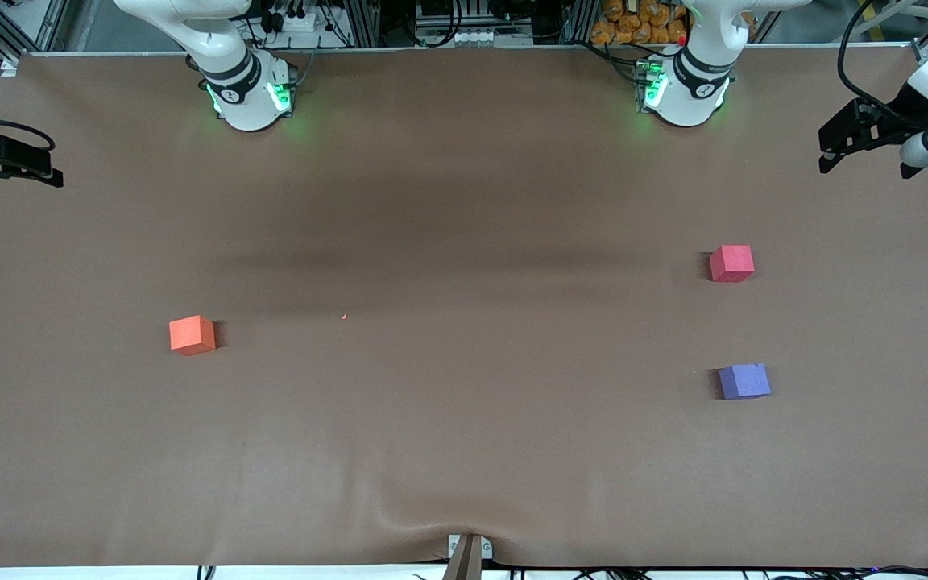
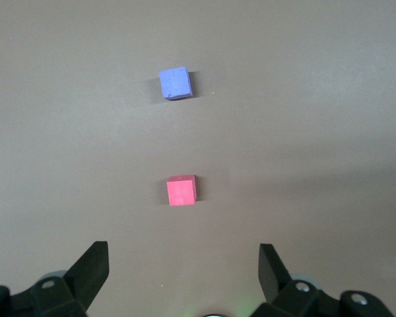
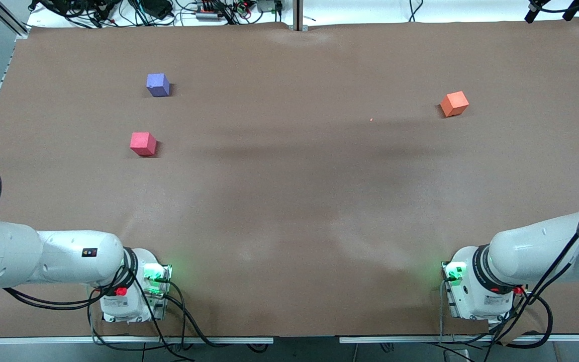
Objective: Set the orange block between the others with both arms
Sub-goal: 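Reach the right gripper down to the orange cube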
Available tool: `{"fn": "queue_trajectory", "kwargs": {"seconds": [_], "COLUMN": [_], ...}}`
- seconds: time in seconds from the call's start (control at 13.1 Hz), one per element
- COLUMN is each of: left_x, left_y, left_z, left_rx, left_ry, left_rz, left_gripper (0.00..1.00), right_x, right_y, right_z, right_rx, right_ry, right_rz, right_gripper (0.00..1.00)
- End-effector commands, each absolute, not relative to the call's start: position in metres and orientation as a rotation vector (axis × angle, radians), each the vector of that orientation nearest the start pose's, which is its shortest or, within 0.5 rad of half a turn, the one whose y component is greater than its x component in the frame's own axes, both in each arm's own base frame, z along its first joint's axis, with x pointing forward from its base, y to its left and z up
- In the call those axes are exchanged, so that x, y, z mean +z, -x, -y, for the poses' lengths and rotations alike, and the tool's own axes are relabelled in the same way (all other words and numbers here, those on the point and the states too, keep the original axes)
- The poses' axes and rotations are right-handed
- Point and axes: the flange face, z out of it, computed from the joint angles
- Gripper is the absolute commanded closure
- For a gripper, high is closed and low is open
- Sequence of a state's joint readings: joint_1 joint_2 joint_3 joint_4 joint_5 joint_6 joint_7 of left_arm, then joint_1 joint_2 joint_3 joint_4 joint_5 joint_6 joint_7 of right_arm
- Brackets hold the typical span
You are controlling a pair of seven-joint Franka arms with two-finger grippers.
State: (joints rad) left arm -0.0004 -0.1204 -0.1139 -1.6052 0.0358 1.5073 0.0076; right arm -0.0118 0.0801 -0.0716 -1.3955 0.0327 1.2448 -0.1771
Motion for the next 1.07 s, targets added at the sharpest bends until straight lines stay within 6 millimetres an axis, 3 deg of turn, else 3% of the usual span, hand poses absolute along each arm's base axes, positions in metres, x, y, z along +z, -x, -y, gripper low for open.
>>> {"fn": "queue_trajectory", "kwargs": {"seconds": [0.0,0.46,0.61,0.84,0.99], "left_x": [0.672,0.666,0.665,0.660,0.659], "left_y": [-0.509,-0.515,-0.515,-0.515,-0.515], "left_z": [0.056,0.052,0.050,0.050,0.052], "left_rx": [-0.046,-0.029,-0.024,-0.011,-0.006], "left_ry": [3.091,3.088,3.088,3.089,3.088], "left_rz": [-0.137,-0.144,-0.141,-0.123,-0.125], "left_gripper": [0.00,0.00,0.00,0.00,0.00], "right_x": [0.646,0.646,0.638,0.593,0.541], "right_y": [-0.536,-0.536,-0.541,-0.573,-0.604], "right_z": [0.038,0.038,0.039,0.038,0.038], "right_rx": [0.332,0.331,0.336,0.358,0.386], "right_ry": [3.049,3.046,3.047,3.049,3.052], "right_rz": [0.145,0.146,0.144,0.142,0.141], "right_gripper": [0.00,0.00,0.00,0.00,0.00]}}
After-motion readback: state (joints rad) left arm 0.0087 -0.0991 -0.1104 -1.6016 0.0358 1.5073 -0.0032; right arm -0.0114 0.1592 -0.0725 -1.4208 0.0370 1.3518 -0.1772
